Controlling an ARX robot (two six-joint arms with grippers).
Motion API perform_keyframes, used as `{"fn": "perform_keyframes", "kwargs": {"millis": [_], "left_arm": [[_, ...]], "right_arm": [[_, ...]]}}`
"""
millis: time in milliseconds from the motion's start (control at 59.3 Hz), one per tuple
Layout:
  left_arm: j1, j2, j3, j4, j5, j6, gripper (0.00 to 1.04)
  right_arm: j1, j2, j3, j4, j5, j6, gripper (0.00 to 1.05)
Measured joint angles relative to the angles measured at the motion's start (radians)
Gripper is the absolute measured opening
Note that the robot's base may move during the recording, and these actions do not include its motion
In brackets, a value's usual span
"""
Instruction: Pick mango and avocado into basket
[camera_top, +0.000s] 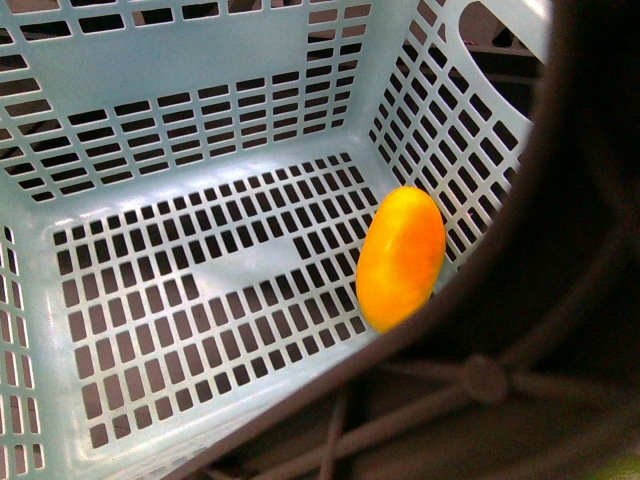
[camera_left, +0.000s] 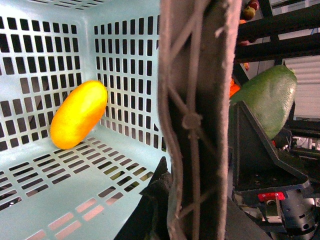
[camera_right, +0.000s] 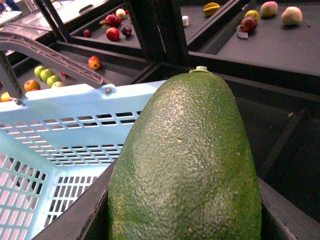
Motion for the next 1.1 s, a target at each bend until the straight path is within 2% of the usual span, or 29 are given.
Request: {"fn": "perform_keyframes", "kwargs": {"millis": [405,489,726,793,945,996,1013,1046,1097], "left_arm": [[0.000,0.000,0.000,0.000,0.000,0.000,0.07],[0.000,0.000,0.000,0.000,0.000,0.000,0.07],[0.000,0.000,0.000,0.000,0.000,0.000,0.07],[0.000,0.000,0.000,0.000,0.001,-0.001,0.07],[0.000,0.000,0.000,0.000,-0.001,0.000,0.07],[0.000,0.000,0.000,0.000,-0.001,0.000,0.07],[0.000,0.000,0.000,0.000,-0.001,0.000,0.07],[0.000,0.000,0.000,0.000,-0.001,0.000,0.07],[0.000,0.000,0.000,0.000,0.001,0.001,0.07]], "right_arm": [[0.126,0.085,0.002,0.034,0.063,0.030,0.56],[0.145,0.093,0.005,0.028,0.082,0.029,0.64],[0.160,0.097,0.011,0.008,0.147,0.029,0.94],[0.154,0.085,0.011,0.002,0.169,0.033,0.97],[0.097,-0.001,0.011,-0.056,0.301,0.066,0.96],[0.093,-0.026,-0.015,0.007,0.440,0.043,0.91],[0.091,-0.039,-0.038,0.062,0.524,0.024,0.88],[0.083,-0.061,-0.076,0.141,0.630,-0.003,0.83],[0.068,-0.094,-0.129,0.221,0.732,-0.040,0.76]]}}
